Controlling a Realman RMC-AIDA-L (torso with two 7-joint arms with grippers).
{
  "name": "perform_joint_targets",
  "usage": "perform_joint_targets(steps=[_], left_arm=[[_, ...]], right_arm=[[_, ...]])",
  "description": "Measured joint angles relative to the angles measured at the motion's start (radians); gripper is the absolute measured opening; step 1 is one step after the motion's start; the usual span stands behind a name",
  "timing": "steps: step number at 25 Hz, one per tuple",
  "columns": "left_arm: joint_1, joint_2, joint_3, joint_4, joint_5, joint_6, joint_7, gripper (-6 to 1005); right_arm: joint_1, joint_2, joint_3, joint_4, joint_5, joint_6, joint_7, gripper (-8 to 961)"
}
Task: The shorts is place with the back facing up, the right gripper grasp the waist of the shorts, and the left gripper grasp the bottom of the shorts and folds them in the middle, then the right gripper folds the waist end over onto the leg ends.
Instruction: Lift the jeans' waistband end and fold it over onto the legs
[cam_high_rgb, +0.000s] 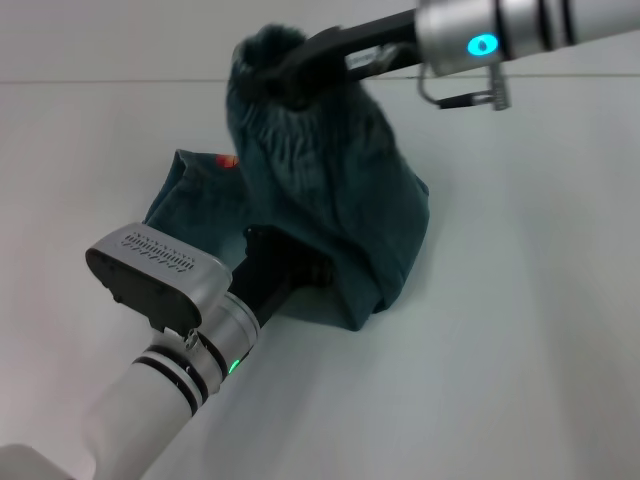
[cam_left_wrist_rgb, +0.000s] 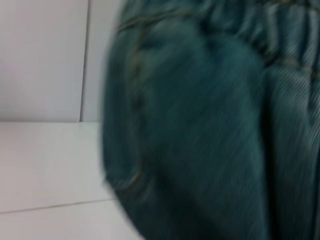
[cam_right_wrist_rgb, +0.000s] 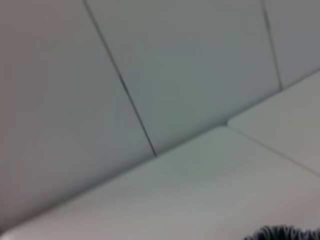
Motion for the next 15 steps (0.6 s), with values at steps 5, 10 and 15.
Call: perform_joint_targets(steps=[5,10,15], left_arm=[[0.028,0.000,-0.001,-0.004,0.001,0.008,0.003,1],[0.051,0.000,-0.002,0.002,0.001,0.032,0.003,1],[0.083,0.001,-0.004,0.005,0.001,0.088,0.006,0]], right_arm=[[0.086,0.022,-0.115,0.084,-0.062,0.129,-0.003,61],[0.116,0.026,-0.173,0.120,-0.057,0.178,0.009,63],[0.058,0.025,-0.193,0.026,-0.020,0.173,0.052,65]])
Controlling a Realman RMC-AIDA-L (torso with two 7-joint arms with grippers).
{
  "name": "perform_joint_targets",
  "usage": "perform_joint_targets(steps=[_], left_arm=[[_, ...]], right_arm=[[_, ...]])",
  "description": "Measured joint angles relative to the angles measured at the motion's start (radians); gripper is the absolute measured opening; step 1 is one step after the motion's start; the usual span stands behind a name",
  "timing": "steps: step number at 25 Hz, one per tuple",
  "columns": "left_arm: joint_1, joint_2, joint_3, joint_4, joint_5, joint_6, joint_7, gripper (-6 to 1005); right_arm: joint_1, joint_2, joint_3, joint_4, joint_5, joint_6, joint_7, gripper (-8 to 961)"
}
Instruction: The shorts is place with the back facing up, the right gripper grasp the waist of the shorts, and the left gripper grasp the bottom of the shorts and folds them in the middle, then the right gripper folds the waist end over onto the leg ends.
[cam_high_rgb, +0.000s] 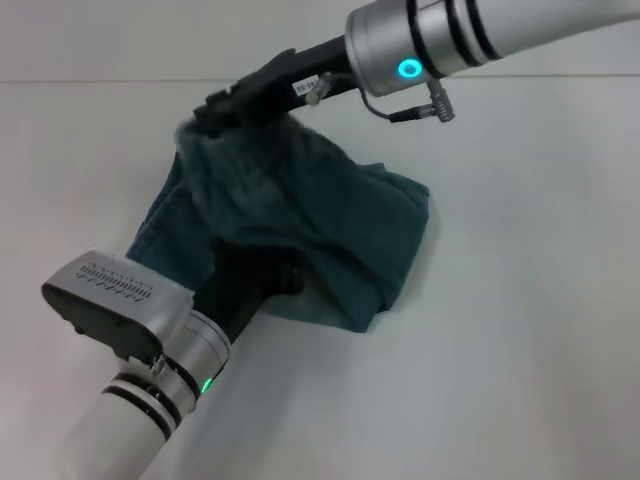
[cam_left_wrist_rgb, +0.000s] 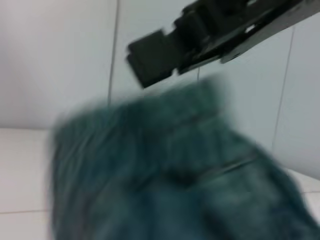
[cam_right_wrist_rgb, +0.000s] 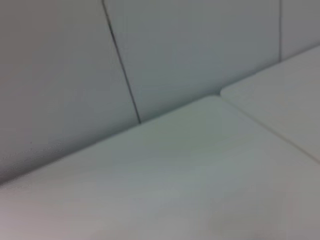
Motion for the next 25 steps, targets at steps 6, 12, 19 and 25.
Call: perform_joint_targets(steps=[6,12,19,25], left_arm=[[0.052,0.002,-0.021,0.025,0.000,0.018,-0.006,1],[0.122,0.004,-0.039,0.054,0.000,0.081,-0.014,1],[0.254,0.005,-0.026,0.117,0.000,0.356,-0.097,0],[0.294,0.006,0.125,0.461,0.121,0.467,-0.582,8]], right_arm=[[-0.122,-0.013,0.045,-0.152,0.139,-0.046,-0.030,263],[-0.255,-0.016,0.130,-0.268,0.222,-0.114,-0.053,448],[-0.410,-0.026,0.276,-0.275,0.263,-0.275,-0.145,725],[-0.553,-0.050,0.314,-0.278,0.255,-0.406,-0.308,922]])
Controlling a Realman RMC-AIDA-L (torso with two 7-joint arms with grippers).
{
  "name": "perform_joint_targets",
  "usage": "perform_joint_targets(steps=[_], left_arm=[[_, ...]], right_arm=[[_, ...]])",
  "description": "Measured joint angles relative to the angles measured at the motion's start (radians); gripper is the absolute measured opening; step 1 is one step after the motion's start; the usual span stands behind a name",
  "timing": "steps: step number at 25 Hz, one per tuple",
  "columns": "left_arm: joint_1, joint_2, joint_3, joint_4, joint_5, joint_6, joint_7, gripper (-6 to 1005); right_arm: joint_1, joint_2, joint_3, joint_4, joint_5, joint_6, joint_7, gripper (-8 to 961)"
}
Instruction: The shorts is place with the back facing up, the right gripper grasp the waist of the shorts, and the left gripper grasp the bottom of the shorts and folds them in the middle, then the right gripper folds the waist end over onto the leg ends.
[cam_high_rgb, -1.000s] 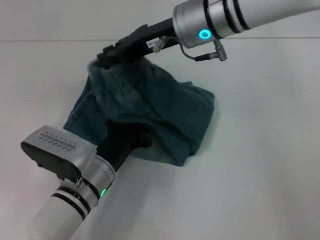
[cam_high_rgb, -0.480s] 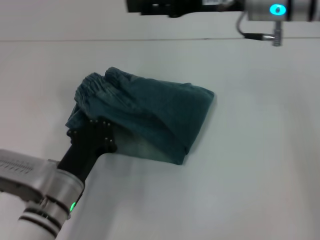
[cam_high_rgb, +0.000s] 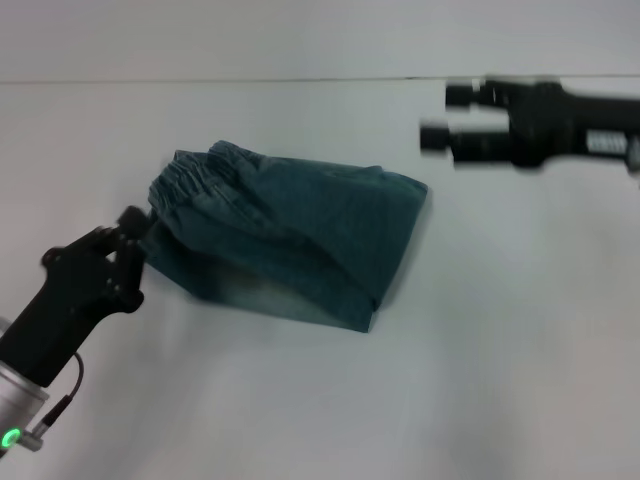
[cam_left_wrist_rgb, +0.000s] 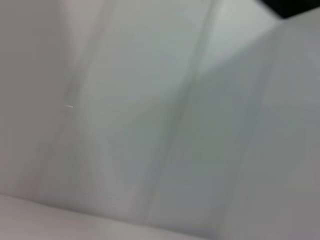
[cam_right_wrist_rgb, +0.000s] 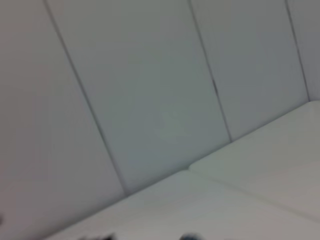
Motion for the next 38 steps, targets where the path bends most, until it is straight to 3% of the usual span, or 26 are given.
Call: perform_joint_targets(steps=[4,9,11,14,22,28,33,38], left_arm=[[-0.008,-0.005,0.172,0.300,0.111,0.039,-0.340,22],[-0.010,-0.007,0.340,0.530,0.157,0.014,-0.566,39],[-0.009,-0.006,0.378,0.607,0.171,0.005,-0.638,232],[-0.010,-0.006,0.412,0.690,0.224,-0.037,-0.731,292],[-0.035,-0.004,0.462,0.762,0.320,-0.072,-0.849,453],[-0.035,-0.003,0.457,0.776,0.322,-0.063,-0.866,670],[-0.035,-0.003,0.457,0.778,0.323,-0.069,-0.873,915],[-0.035,-0.003,0.456,0.782,0.324,-0.065,-0.870,946]], right_arm=[[-0.099,0.012,0.001,-0.046,-0.037,-0.105,-0.103,916],[-0.180,0.039,0.012,-0.102,-0.070,-0.106,-0.106,923],[-0.193,0.042,0.015,-0.102,-0.069,-0.102,-0.111,927],[-0.212,0.044,0.016,-0.087,-0.068,-0.079,-0.112,927],[-0.236,0.044,0.029,-0.047,-0.076,-0.067,-0.124,928],[-0.248,0.045,0.024,-0.034,-0.102,-0.061,-0.140,928],[-0.248,0.046,0.025,-0.020,-0.101,-0.061,-0.152,928],[-0.239,0.047,0.031,0.024,-0.092,-0.059,-0.180,928]])
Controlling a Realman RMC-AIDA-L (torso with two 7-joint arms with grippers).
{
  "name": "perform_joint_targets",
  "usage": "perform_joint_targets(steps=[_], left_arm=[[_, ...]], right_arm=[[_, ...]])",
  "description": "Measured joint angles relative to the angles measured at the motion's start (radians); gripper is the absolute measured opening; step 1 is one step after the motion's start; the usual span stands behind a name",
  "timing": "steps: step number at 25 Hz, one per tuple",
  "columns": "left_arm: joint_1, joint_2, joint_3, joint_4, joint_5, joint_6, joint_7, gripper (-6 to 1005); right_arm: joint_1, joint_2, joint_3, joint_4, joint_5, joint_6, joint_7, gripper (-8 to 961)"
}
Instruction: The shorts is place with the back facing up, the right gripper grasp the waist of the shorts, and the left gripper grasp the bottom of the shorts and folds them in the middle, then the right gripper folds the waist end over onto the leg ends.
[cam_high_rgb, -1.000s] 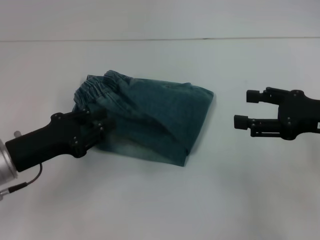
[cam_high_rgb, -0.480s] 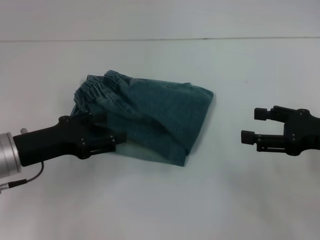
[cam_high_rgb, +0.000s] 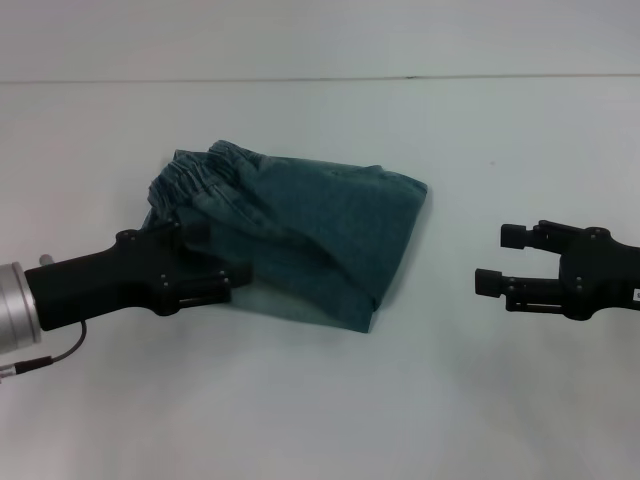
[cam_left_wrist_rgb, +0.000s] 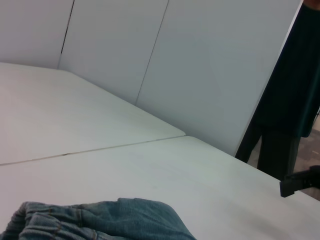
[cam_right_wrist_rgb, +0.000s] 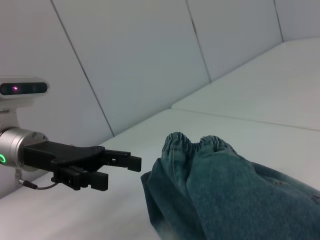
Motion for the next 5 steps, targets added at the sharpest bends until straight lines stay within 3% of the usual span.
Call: perform_joint_targets(steps=[5], left_arm=[[0.008,-0.002,-0.002,0.010,-0.006,0.010,-0.004,952]], right_arm=[[0.001,0.000,0.000,0.015,0.005,0.000,-0.012,928]])
